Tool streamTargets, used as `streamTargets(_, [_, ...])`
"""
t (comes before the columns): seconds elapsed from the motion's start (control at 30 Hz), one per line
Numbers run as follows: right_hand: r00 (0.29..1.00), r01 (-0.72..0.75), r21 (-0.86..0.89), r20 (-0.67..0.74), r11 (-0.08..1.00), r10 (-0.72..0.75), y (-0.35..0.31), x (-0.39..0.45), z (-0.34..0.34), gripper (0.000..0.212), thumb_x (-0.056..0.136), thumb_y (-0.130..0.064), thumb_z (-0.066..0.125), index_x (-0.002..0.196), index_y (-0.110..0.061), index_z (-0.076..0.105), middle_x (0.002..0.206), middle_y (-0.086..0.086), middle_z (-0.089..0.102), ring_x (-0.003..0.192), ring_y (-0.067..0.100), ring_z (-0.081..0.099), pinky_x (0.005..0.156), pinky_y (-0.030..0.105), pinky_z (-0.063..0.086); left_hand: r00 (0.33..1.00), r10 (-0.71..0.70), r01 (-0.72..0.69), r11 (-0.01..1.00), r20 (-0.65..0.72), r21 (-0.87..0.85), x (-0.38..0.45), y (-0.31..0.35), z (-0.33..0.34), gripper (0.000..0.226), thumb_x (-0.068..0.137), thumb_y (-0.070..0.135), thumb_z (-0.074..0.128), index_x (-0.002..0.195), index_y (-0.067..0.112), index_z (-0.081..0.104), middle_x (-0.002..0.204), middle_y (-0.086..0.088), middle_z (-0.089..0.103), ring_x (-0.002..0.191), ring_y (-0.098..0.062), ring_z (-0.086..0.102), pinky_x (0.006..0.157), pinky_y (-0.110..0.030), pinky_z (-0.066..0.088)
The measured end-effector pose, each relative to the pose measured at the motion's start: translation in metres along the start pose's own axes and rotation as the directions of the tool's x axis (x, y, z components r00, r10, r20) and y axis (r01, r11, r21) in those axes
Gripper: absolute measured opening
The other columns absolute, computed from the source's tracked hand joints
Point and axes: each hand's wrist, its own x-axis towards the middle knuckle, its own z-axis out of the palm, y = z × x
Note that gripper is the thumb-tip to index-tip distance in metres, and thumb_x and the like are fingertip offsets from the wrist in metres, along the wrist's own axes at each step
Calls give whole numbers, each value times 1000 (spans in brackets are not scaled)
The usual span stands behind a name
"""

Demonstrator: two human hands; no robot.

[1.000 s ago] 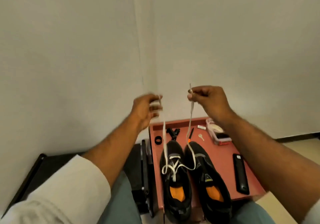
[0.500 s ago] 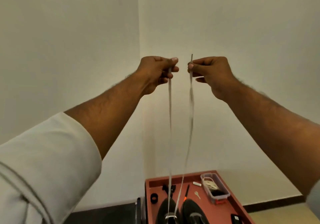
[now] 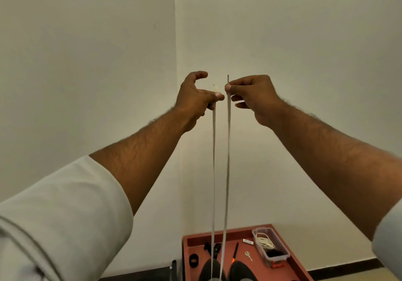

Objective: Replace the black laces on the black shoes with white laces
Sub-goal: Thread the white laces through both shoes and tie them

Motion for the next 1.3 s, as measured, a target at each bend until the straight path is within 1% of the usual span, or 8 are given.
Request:
streamTargets(0.2, [1000,14,-9,0,1000,-14,-9,8,6,4,81,-10,75,84,-12,73,81,2,70,71,13,63,62,24,53,1000,-4,4,1000,-5,-16,2,2,4,93,82,7,76,154,26,21,114,-11,69,60,-9,62,44,-13,44])
streamTargets(0.33, [1000,7,-21,-17,1000,-7,-6,10,9,4,81,-10,75,83,-12,73,80,1,69,71,13,62,62,24,53,1000,11,-11,1000,-6,-23,3,-1,5,91,82,5,75,154,25,22,91,-3,72,53,-4,63,44,-13,43])
streamTargets(0.53, [998,-62,13,-11,998,63,21,-2,19,3,81,-13,74,84,-13,73,78,1,71,75,15,63,63,25,51,1000,-4,6,997,27,-73,-5,-25,7,90,83,10,74,154,24,21,102,1,74,84,-3,70,88,-35,51])
streamTargets(0.67, [990,-139,66,1,988,139,50,-10,28,4,83,-16,72,79,-17,70,79,0,72,78,16,65,66,28,52,999,-32,31,997,-2,-75,-16,-52,11,87,84,10,74,154,22,22,90,12,70,84,-11,72,80,-34,59])
streamTargets(0.87, [948,-317,248,59,915,313,119,-49,38,5,88,-10,64,83,-12,63,74,4,64,67,17,66,63,28,54,967,-253,235,934,-36,-271,-69,-130,13,69,95,1,56,151,30,28,92,-8,72,64,-18,67,60,-32,58])
streamTargets(1.0, [842,-534,337,127,775,525,207,-111,43,9,93,-6,56,86,-12,58,69,5,60,55,15,58,57,28,51,883,-468,462,880,-32,-112,-142,-238,20,47,97,0,48,130,31,59,109,-3,68,52,-8,50,44,-26,45])
streamTargets(1.13, [694,-713,190,56,675,718,299,-183,51,13,93,-6,56,84,-14,61,65,0,52,50,10,43,49,26,38,682,-729,728,684,50,43,-220,-332,44,12,87,7,67,89,16,76,92,-2,73,93,-21,67,77,-27,55])
streamTargets(1.3, [595,-803,47,-12,594,804,368,-235,66,14,91,-2,54,80,-10,58,63,3,48,46,9,38,41,21,32,664,-735,573,619,137,537,-246,-404,67,12,88,23,67,94,24,77,102,9,73,95,-10,67,85,-27,52])
